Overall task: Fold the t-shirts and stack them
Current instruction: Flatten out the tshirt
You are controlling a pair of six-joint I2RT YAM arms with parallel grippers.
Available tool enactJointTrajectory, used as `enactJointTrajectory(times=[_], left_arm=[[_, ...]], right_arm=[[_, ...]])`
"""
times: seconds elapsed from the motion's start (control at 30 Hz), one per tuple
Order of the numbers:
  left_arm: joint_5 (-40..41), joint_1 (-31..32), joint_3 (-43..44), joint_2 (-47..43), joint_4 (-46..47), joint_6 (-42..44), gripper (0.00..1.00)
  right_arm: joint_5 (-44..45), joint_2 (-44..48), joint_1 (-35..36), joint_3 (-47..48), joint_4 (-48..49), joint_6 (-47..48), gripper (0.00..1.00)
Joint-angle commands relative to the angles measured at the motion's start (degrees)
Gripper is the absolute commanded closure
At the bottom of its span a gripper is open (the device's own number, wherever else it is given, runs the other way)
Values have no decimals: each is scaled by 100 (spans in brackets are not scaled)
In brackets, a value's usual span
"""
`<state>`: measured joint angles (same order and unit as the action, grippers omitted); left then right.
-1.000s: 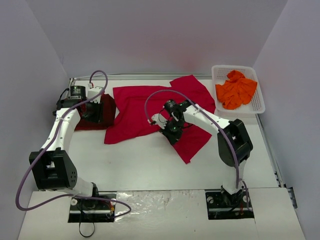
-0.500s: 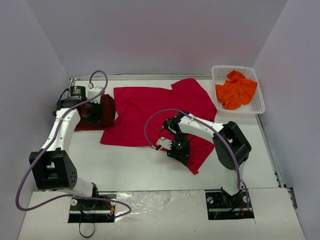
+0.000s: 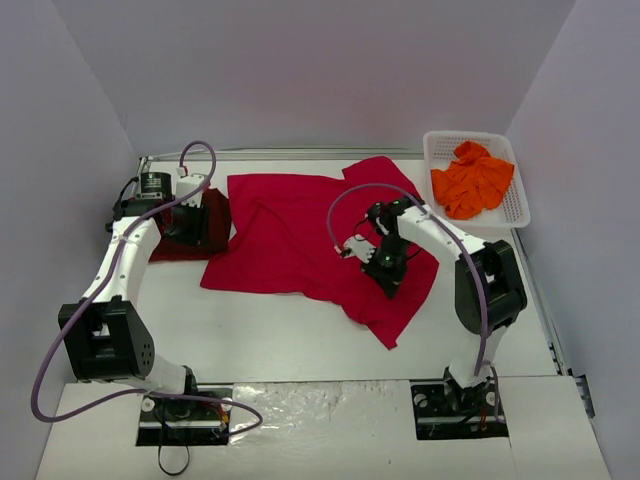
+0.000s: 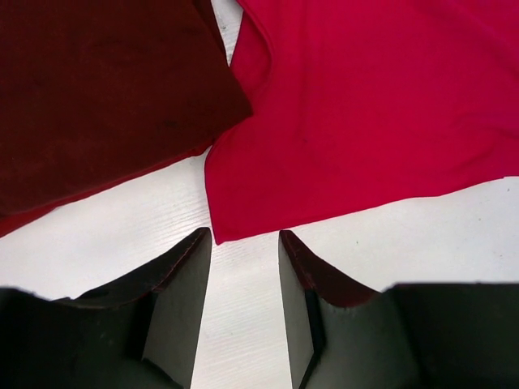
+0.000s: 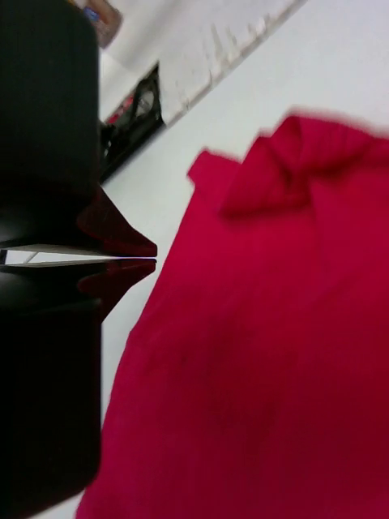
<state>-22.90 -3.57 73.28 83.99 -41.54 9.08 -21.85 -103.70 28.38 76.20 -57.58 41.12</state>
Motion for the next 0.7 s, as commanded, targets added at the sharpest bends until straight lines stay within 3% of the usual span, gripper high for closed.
enactJointTrajectory(times=[0.0, 0.13, 0.67], left_arm=[[-171, -47, 20, -163, 111, 103, 62], [-233, -56, 20, -146, 111, 94, 61], [-242, -56, -147, -400, 216, 120, 58]], right_arm=[[608, 140, -394, -70, 307, -350, 100], [910, -193, -868, -176, 905, -588, 100], [1384, -1425, -1774, -140, 1451, -579, 100]])
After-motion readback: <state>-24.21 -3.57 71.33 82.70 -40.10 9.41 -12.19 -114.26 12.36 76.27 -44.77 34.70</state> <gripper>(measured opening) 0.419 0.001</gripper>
